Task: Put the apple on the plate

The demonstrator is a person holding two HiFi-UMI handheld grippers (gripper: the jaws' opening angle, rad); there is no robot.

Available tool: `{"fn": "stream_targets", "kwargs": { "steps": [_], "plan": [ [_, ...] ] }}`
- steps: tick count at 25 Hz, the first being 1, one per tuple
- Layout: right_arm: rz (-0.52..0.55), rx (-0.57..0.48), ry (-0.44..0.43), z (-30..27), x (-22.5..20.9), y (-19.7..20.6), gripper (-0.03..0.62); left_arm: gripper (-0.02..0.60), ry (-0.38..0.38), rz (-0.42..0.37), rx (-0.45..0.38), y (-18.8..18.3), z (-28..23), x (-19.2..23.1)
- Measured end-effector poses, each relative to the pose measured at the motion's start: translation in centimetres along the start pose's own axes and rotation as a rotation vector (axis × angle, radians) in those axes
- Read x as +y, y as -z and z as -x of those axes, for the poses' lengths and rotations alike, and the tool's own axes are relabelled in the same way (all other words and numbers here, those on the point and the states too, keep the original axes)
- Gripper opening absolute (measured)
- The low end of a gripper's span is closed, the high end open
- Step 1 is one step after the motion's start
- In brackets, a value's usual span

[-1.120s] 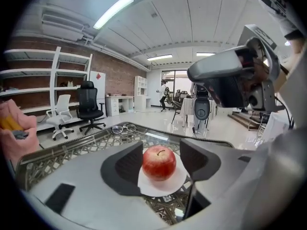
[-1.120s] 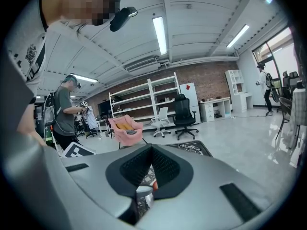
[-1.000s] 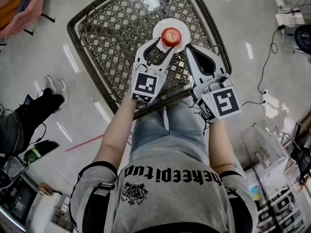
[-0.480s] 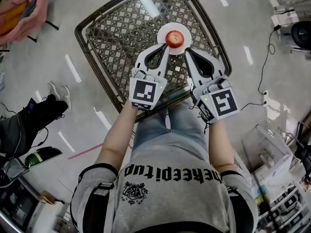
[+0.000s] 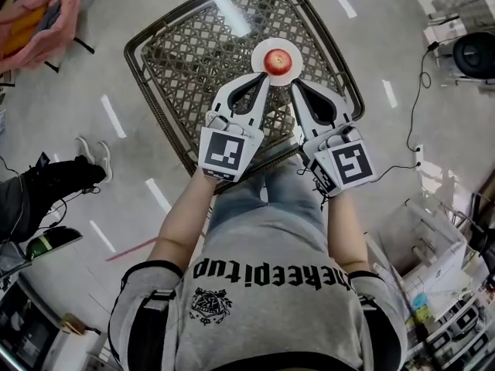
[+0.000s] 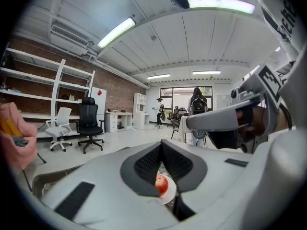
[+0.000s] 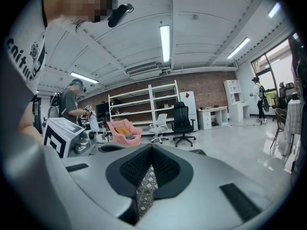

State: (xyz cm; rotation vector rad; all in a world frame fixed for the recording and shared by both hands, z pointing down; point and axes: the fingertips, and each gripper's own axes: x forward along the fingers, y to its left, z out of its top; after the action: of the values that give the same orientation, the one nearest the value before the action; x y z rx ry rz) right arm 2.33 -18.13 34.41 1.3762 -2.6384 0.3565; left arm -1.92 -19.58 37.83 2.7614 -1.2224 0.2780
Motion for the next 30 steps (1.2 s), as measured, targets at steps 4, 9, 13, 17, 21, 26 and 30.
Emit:
{"fn": "stream_targets", "kwargs": {
  "steps": [4, 9, 13, 17, 21, 26, 30],
  "plan": [
    [0.01, -0.011, 0.005, 0.7, 0.9, -0.8, 0.018, 0.031, 0.031, -0.015, -0.023, -1.8, 1.2, -0.9],
    [0.028, -0.019, 0.009, 0.9, 2.0, -1.1, 0.018, 0.031, 0.065, -0.011, -0.051, -3.4, 2.4, -1.4],
    [0.037, -0.031, 0.013, 1.5, 2.8, -1.4, 0.018, 0.03, 0.071, -0.032, -0.064, -4.4, 3.3, -1.8],
    [0.036, -0.044, 0.014, 2.5, 3.4, -1.9, 0.018, 0.031, 0.077, -0.019, -0.037, -4.9, 4.4, -2.8],
    [0.042, -0.052, 0.014, 3.1, 4.2, -2.1, 0.017, 0.03, 0.085, -0.005, -0.039, -5.3, 5.3, -3.2],
    [0.042, -0.065, 0.007, 3.1, 5.8, -2.0, 0.015, 0.029, 0.086, -0.018, -0.049, -5.2, 7.0, -2.9],
    [0.044, -0.074, 0.006, 3.8, 6.5, -2.3, 0.015, 0.029, 0.084, -0.032, -0.068, -5.7, 7.7, -3.2]
  ]
}}
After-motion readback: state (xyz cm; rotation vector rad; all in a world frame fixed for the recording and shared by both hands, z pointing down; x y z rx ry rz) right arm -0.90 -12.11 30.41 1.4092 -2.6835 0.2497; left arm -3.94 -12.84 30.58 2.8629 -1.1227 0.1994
